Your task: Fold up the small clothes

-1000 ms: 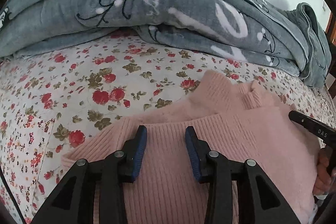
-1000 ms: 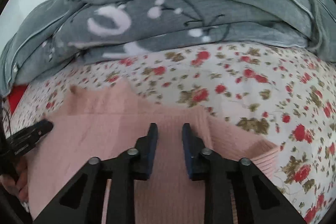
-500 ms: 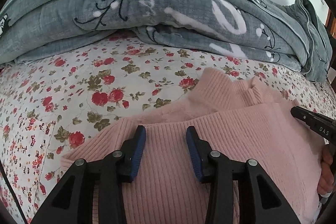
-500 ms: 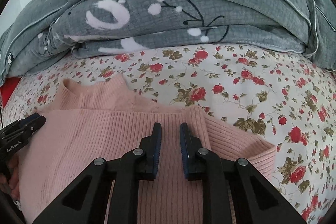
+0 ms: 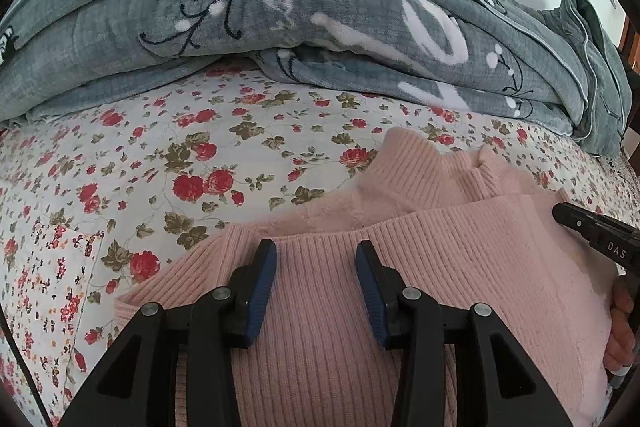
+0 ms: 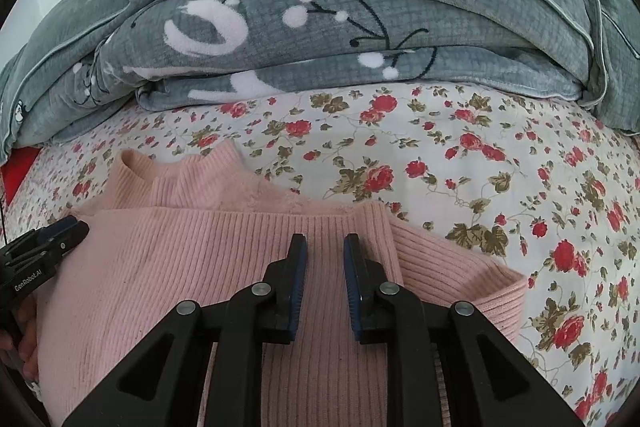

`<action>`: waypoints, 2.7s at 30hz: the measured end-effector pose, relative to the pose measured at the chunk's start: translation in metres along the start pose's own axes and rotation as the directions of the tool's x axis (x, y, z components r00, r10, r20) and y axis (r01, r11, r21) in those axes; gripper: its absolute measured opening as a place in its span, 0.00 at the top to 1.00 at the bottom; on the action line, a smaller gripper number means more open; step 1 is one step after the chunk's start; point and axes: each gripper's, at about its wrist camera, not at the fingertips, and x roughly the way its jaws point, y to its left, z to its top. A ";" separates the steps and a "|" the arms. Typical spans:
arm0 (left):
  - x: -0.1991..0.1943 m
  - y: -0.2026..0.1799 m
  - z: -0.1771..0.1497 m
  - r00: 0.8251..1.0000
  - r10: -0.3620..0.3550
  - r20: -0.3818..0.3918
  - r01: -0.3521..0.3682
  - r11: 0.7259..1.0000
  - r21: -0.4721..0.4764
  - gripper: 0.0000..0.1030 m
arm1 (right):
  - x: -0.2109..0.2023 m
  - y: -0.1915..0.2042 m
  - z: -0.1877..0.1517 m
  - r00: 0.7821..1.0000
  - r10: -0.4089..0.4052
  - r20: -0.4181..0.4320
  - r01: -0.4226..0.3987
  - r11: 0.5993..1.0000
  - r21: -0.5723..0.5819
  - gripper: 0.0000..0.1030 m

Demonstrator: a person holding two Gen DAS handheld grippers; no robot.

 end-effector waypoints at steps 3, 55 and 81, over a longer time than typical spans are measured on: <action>0.000 -0.001 0.000 1.000 0.001 0.000 -0.001 1.000 0.005 0.60 | 0.000 0.000 0.000 1.000 0.005 0.000 -0.005 1.000 -0.002 0.79; -0.001 -0.002 -0.001 1.000 0.001 0.002 -0.001 1.000 0.006 0.59 | 0.001 0.000 0.000 1.000 0.011 0.011 -0.011 1.000 -0.001 0.79; -0.008 -0.014 -0.003 0.999 -0.005 0.036 0.003 0.998 0.058 0.58 | -0.001 0.002 0.000 1.000 0.019 0.023 -0.019 1.000 0.000 0.79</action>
